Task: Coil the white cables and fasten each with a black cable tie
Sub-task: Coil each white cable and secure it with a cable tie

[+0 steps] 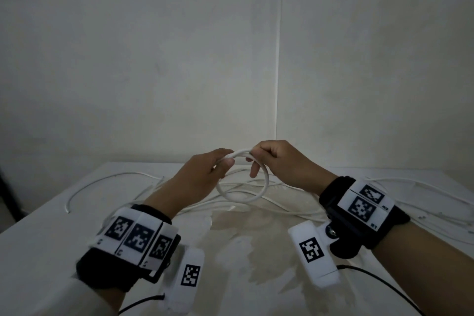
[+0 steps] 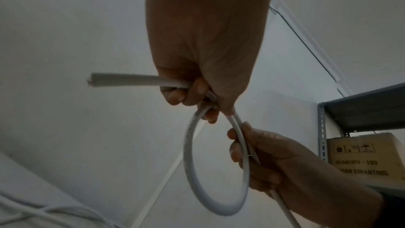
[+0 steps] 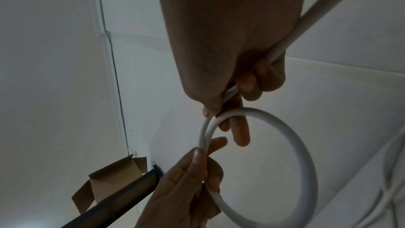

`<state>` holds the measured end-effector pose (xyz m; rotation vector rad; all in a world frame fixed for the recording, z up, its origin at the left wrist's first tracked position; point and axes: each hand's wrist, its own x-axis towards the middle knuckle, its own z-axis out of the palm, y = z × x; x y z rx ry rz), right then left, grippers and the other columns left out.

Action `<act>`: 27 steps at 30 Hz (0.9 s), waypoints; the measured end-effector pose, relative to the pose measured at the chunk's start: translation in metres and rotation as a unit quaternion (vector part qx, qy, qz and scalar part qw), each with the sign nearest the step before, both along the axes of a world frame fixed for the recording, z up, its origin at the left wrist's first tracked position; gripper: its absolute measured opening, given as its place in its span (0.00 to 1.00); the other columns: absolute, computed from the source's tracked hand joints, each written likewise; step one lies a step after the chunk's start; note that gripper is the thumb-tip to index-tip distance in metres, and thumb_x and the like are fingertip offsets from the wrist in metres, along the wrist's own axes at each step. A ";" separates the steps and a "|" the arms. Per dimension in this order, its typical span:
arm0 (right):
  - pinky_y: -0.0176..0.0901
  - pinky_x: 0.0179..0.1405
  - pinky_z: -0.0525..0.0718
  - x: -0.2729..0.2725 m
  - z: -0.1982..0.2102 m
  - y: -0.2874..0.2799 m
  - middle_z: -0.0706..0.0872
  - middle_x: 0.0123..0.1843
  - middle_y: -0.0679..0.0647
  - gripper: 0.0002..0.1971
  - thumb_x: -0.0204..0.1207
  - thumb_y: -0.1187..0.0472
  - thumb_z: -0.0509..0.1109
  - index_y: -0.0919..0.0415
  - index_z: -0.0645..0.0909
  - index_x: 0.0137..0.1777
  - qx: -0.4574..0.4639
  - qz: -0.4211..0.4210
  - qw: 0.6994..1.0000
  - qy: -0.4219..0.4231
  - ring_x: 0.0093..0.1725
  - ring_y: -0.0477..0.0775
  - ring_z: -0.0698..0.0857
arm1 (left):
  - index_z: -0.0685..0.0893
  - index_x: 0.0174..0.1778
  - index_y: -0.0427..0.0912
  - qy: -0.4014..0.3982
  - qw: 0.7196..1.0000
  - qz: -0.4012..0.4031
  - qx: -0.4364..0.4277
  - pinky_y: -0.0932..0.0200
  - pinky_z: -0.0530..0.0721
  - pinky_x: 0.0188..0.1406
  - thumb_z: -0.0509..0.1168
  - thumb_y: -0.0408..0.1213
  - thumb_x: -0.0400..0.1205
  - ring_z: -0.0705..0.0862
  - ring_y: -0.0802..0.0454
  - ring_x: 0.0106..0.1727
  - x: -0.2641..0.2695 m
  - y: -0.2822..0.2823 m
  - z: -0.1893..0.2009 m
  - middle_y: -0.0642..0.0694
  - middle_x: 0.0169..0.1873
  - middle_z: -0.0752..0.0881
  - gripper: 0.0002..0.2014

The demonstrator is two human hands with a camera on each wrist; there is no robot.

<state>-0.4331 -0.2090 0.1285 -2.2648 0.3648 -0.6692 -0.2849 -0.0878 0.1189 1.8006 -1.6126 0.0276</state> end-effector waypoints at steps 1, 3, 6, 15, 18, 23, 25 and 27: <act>0.27 0.26 0.68 0.000 0.001 0.001 0.88 0.34 0.47 0.14 0.84 0.59 0.56 0.59 0.81 0.43 0.005 0.004 1.000 0.002 0.22 0.39 0.69 | 0.80 0.60 0.48 -0.011 1.000 0.002 -0.002 0.74 0.71 0.32 0.54 0.42 0.86 0.77 0.70 0.31 0.000 0.000 0.000 0.58 0.29 0.77 0.13; 0.26 0.23 0.66 0.001 0.002 0.001 0.88 0.35 0.49 0.13 0.84 0.59 0.56 0.60 0.81 0.46 0.008 0.009 1.000 0.008 0.19 0.40 0.68 | 0.81 0.59 0.46 -0.035 0.999 0.000 -0.005 0.75 0.70 0.32 0.53 0.41 0.86 0.77 0.71 0.31 0.001 0.000 0.002 0.59 0.30 0.77 0.13; 0.37 0.36 0.74 0.003 0.004 0.000 0.88 0.32 0.45 0.13 0.84 0.58 0.56 0.54 0.81 0.43 0.001 0.014 1.000 0.007 0.29 0.44 0.75 | 0.82 0.58 0.43 -0.028 0.999 -0.003 -0.014 0.75 0.71 0.33 0.54 0.40 0.86 0.77 0.71 0.32 0.002 0.000 0.004 0.59 0.32 0.78 0.13; 0.28 0.24 0.69 0.002 -0.002 -0.010 0.81 0.19 0.41 0.14 0.82 0.60 0.59 0.51 0.79 0.36 0.001 -0.062 0.997 -0.047 0.20 0.40 0.71 | 0.84 0.47 0.37 0.193 0.980 0.034 -0.039 0.71 0.80 0.25 0.54 0.33 0.85 0.82 0.60 0.23 0.003 0.011 0.004 0.45 0.35 0.84 0.12; 0.28 0.23 0.69 -0.001 -0.003 -0.015 0.81 0.20 0.44 0.13 0.82 0.61 0.60 0.51 0.79 0.36 0.007 -0.082 0.995 -0.062 0.20 0.40 0.70 | 0.86 0.45 0.36 0.311 0.950 0.021 -0.011 0.66 0.86 0.29 0.56 0.29 0.84 0.86 0.57 0.27 0.004 0.022 0.008 0.42 0.31 0.84 0.12; 0.25 0.22 0.68 0.003 -0.004 -0.012 0.80 0.19 0.43 0.12 0.82 0.62 0.60 0.57 0.80 0.38 0.016 -0.091 0.992 -0.088 0.19 0.40 0.71 | 0.86 0.37 0.41 0.345 0.937 -0.045 -0.027 0.66 0.85 0.41 0.67 0.31 0.77 0.86 0.63 0.36 -0.003 0.024 0.011 0.51 0.38 0.89 0.05; 0.26 0.22 0.68 0.004 -0.004 -0.008 0.80 0.20 0.44 0.11 0.82 0.62 0.60 0.60 0.81 0.40 0.026 -0.082 0.991 -0.098 0.18 0.40 0.71 | 0.83 0.33 0.38 0.366 0.928 -0.056 -0.043 0.60 0.86 0.45 0.71 0.31 0.71 0.87 0.60 0.38 -0.008 0.022 0.011 0.50 0.47 0.88 0.03; 0.28 0.22 0.68 0.003 -0.003 -0.005 0.79 0.21 0.45 0.11 0.82 0.62 0.59 0.61 0.81 0.41 0.033 -0.071 0.991 -0.104 0.18 0.40 0.70 | 0.80 0.31 0.35 0.393 0.915 -0.072 -0.058 0.54 0.89 0.41 0.72 0.32 0.64 0.89 0.52 0.36 -0.017 0.020 0.011 0.48 0.41 0.90 0.08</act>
